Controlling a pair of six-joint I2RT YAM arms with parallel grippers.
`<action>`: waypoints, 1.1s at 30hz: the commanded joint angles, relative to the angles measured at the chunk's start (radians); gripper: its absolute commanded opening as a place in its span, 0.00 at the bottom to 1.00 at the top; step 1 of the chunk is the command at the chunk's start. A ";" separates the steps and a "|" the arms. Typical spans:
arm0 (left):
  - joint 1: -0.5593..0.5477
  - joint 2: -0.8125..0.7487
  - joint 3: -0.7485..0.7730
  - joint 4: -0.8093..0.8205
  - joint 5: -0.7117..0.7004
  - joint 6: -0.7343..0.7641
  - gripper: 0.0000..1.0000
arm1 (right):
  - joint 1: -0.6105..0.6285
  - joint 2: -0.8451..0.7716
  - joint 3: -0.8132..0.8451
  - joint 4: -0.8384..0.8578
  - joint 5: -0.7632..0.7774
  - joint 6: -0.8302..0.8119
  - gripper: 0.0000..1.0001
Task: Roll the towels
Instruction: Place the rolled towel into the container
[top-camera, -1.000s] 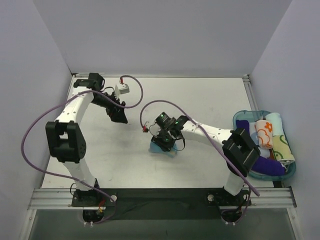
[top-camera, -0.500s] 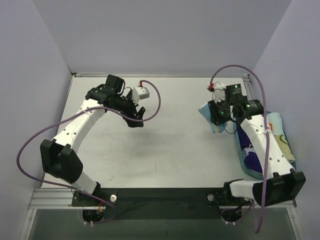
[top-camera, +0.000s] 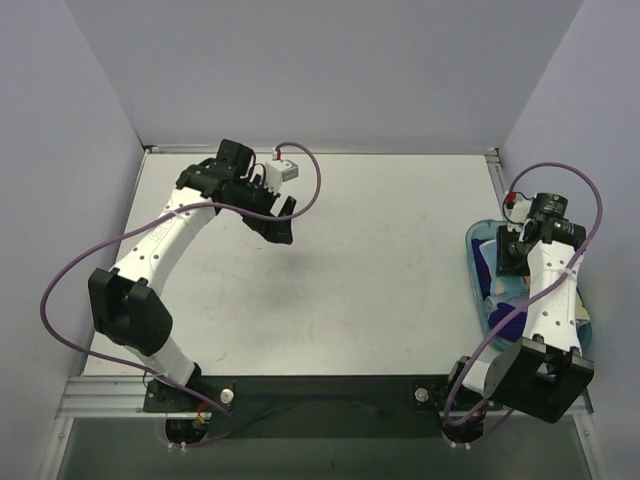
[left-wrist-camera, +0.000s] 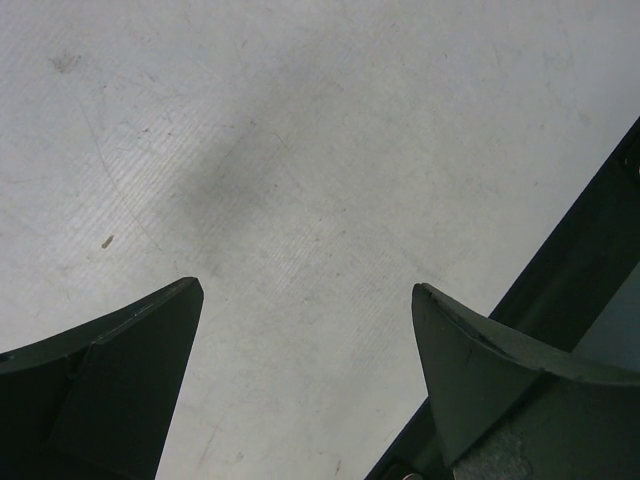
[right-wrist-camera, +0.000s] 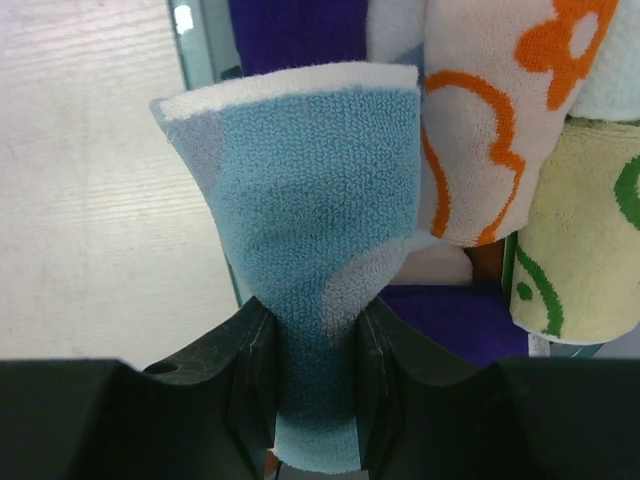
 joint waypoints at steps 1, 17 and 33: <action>-0.009 0.010 0.066 -0.049 -0.058 -0.038 0.97 | -0.053 0.058 -0.031 0.072 -0.019 -0.038 0.00; -0.015 0.024 0.029 -0.080 -0.159 0.017 0.97 | -0.100 0.273 -0.101 0.221 -0.030 -0.038 0.07; 0.141 0.038 0.130 -0.020 -0.032 -0.050 0.97 | -0.097 0.167 0.081 0.003 -0.172 -0.003 0.81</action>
